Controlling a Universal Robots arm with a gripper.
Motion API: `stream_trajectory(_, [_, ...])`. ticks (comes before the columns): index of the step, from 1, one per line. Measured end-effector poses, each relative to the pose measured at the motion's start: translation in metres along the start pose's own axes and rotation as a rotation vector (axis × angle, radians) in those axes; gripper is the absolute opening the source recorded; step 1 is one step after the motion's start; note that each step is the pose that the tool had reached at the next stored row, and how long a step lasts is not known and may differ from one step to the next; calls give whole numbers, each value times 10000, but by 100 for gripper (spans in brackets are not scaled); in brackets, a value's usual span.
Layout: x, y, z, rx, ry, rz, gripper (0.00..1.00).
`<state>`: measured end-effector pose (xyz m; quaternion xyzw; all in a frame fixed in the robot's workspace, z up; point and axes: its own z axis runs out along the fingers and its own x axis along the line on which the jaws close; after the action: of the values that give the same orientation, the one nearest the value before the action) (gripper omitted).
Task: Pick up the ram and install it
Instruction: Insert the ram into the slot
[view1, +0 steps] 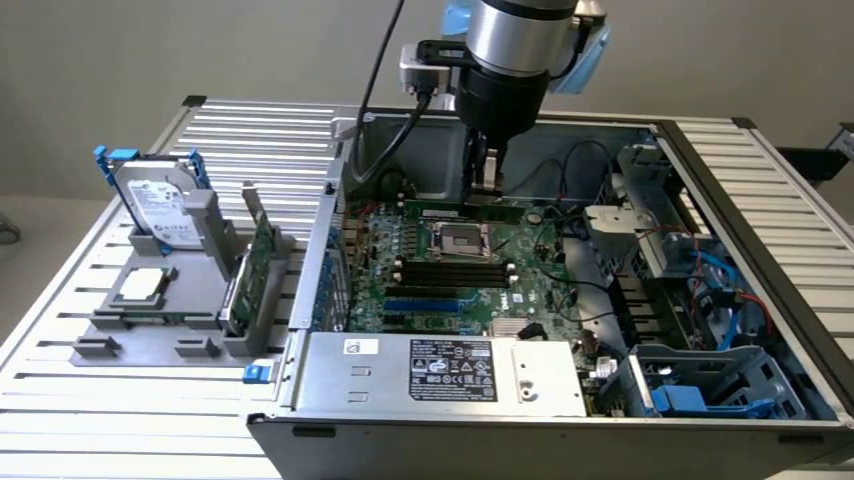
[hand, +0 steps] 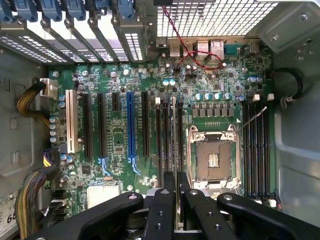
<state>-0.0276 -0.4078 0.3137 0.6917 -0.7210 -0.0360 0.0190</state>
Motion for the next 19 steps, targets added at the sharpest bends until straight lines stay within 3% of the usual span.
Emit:
stream_trajectory(8, [0, 0, 2, -1, 1, -1, 14])
stream_trajectory(19, [70, 2, 196, 10, 19, -17, 14])
